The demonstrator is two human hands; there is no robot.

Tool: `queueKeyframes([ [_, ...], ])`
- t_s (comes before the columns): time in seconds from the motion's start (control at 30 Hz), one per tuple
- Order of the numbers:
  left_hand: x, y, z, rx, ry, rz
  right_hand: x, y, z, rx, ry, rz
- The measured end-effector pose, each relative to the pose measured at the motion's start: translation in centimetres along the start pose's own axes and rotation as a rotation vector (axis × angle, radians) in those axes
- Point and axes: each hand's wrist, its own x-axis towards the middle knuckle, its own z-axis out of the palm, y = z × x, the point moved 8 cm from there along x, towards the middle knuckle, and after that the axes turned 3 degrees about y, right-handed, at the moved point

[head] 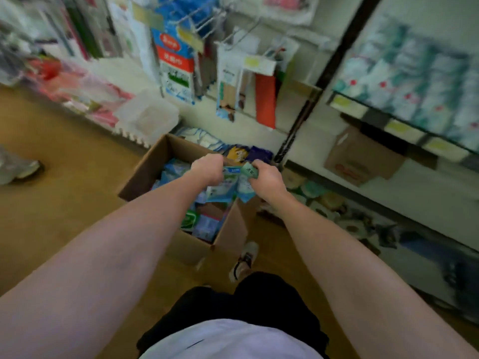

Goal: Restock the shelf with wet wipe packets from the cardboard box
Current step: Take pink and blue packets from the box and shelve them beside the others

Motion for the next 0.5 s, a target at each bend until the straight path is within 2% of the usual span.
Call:
queueKeyframes([
  [0.27,-1.3,17.7,-3.9,0.133,0.079,0.301,-5.7,8.3,-14.2,0.032,0.229,0.157],
  [0.5,-2.2,32.7,-4.7,0.249,0.127,0.427,-10.8,17.7,-25.0,0.003,0.358,0.192],
])
